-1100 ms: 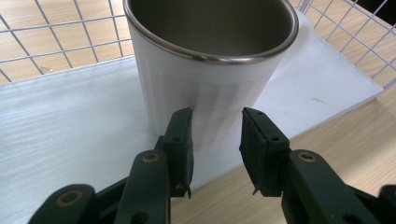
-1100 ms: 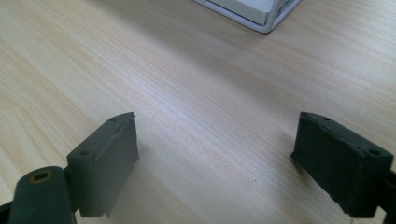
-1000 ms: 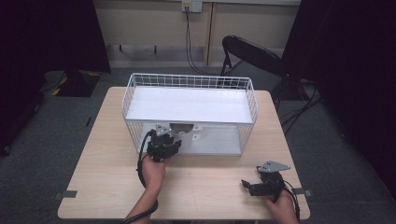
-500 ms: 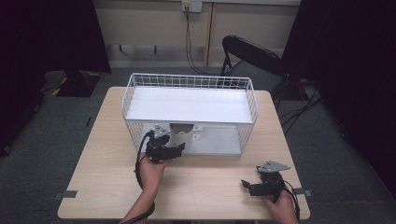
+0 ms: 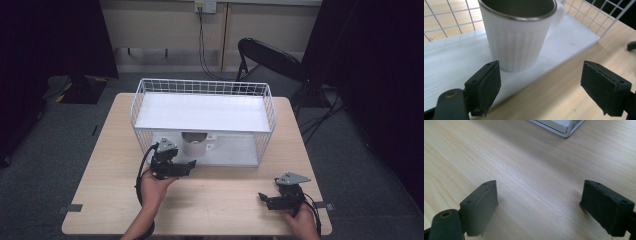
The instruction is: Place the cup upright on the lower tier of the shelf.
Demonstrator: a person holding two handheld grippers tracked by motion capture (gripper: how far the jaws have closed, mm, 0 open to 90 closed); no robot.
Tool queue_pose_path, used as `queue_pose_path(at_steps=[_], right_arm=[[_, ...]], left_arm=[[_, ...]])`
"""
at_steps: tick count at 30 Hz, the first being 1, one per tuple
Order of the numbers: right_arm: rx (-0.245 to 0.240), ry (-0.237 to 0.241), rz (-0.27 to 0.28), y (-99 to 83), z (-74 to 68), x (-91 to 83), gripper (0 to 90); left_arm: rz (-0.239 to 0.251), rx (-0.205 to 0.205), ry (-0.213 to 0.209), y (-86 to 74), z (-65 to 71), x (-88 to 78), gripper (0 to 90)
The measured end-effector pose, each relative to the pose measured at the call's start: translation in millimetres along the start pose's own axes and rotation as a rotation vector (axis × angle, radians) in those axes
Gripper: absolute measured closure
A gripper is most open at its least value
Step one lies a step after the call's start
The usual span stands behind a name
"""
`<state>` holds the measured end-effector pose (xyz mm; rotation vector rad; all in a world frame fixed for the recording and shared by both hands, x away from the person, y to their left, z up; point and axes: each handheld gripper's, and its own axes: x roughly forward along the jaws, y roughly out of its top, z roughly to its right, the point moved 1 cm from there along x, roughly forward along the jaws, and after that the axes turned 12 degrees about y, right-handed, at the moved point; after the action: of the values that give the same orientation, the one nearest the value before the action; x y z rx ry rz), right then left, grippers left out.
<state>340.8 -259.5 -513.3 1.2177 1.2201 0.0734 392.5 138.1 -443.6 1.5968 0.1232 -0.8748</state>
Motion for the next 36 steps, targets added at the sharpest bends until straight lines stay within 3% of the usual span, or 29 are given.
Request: queue_pose_path(at_steps=[9, 17, 27, 36], right_arm=[[0.0, 0.001, 0.0, 0.0, 0.0, 0.0, 12.9], [0.0, 0.0, -0.001, 0.0, 0.0, -0.1, 12.9], [0.0, 0.0, 0.0, 0.0, 0.0, 0.0, 12.9], [0.0, -0.001, -0.001, 0.0, 0.0, 0.0, 12.9]], left_arm=[[-0.008, 0.047, -0.046, -6.9, -5.9, -10.6, 14.9], [-0.013, 0.049, -0.055, -16.0, -12.7, -21.6, 15.8], [-0.002, 0.091, -0.064, -20.7, -19.6, -35.8, 16.1], [-0.003, 0.1, -0.076, -26.4, -26.8, -45.5, 16.2]])
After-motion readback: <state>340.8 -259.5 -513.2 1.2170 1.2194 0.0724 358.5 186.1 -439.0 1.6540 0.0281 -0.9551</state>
